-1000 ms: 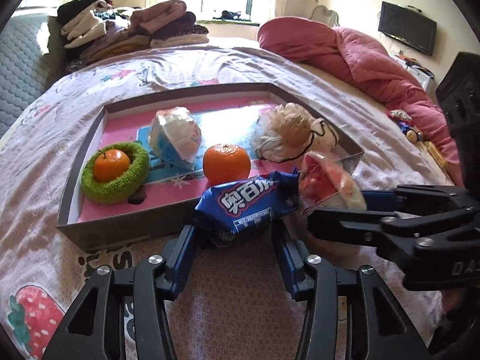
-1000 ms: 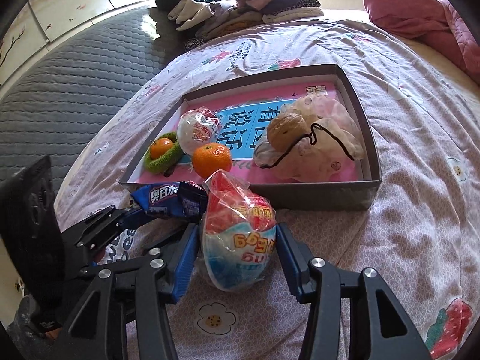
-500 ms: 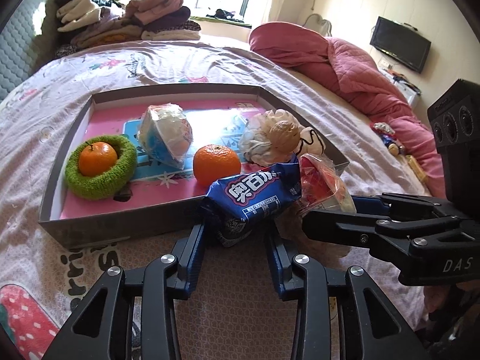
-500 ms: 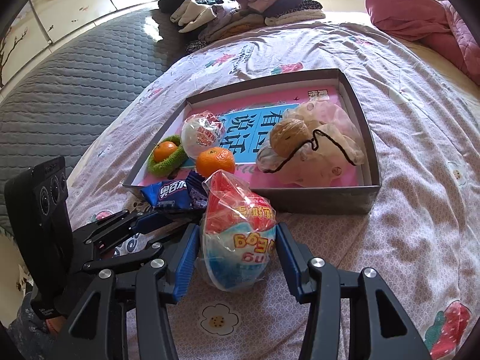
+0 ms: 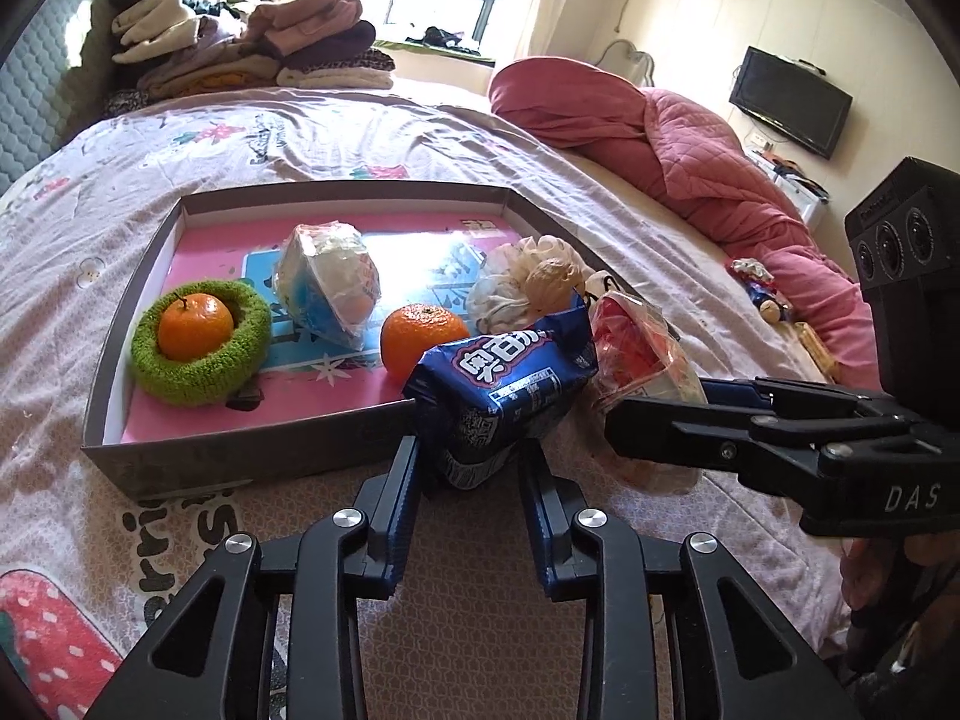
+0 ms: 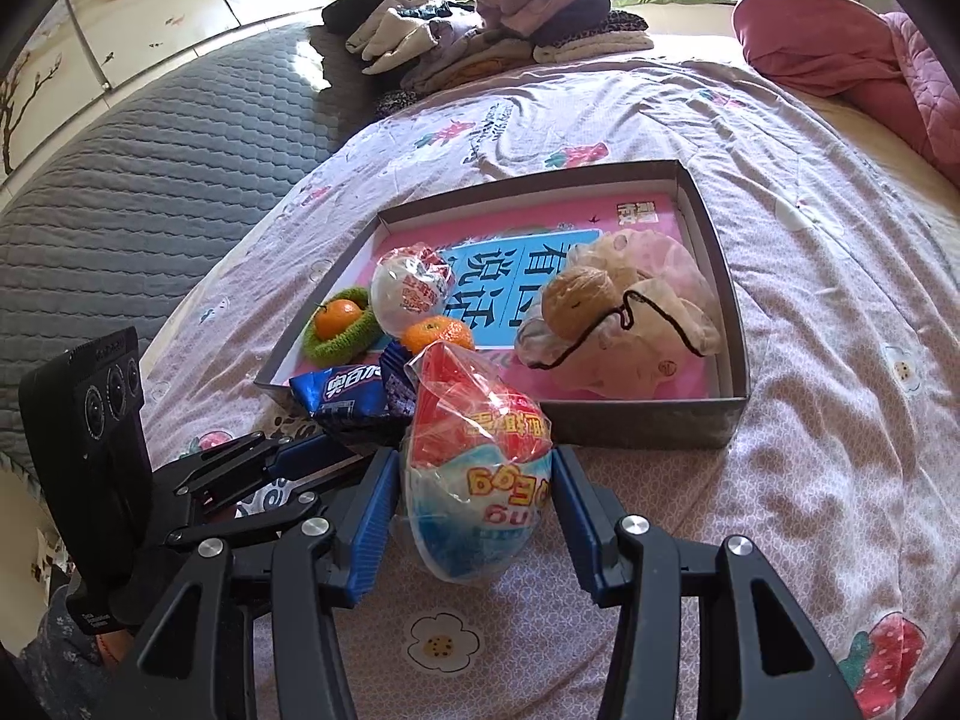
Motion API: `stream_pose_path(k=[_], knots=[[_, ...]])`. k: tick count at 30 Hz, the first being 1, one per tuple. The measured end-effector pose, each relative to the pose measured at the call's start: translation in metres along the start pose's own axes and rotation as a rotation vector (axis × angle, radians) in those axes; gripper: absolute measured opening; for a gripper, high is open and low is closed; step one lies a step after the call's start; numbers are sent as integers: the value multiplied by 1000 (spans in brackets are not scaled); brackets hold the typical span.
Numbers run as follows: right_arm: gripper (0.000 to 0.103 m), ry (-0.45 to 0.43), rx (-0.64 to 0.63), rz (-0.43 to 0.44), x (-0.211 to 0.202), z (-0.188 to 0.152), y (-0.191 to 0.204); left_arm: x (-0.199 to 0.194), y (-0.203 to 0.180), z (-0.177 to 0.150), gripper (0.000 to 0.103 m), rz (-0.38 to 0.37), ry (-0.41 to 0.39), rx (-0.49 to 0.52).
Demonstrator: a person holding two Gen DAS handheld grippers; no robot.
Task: Organize objects
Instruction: 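Grasp the blue candy pack with the left gripper while the right holds the egg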
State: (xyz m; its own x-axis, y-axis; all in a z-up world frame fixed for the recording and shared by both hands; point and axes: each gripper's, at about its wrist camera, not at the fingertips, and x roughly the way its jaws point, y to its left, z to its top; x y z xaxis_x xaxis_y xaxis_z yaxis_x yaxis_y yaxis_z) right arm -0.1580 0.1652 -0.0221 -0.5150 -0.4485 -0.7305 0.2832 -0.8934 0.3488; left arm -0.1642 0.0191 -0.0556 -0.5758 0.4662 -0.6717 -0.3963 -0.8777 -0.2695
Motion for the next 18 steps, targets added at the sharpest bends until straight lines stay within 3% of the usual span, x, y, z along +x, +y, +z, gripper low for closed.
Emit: stream_pose_path(k=[13, 14, 15, 18], knots=[[51, -15, 19, 6, -4, 2, -3, -9, -1, 1, 25, -20, -23, 0], [51, -16, 18, 5, -5, 2, -2, -10, 0, 1, 21, -25, -26, -4], [51, -21, 16, 2, -6, 3, -2, -11, 1, 2, 9, -31, -27, -8], [51, -27, 23, 11, -8, 5, -3, -10, 4, 4, 8, -48, -23, -20]])
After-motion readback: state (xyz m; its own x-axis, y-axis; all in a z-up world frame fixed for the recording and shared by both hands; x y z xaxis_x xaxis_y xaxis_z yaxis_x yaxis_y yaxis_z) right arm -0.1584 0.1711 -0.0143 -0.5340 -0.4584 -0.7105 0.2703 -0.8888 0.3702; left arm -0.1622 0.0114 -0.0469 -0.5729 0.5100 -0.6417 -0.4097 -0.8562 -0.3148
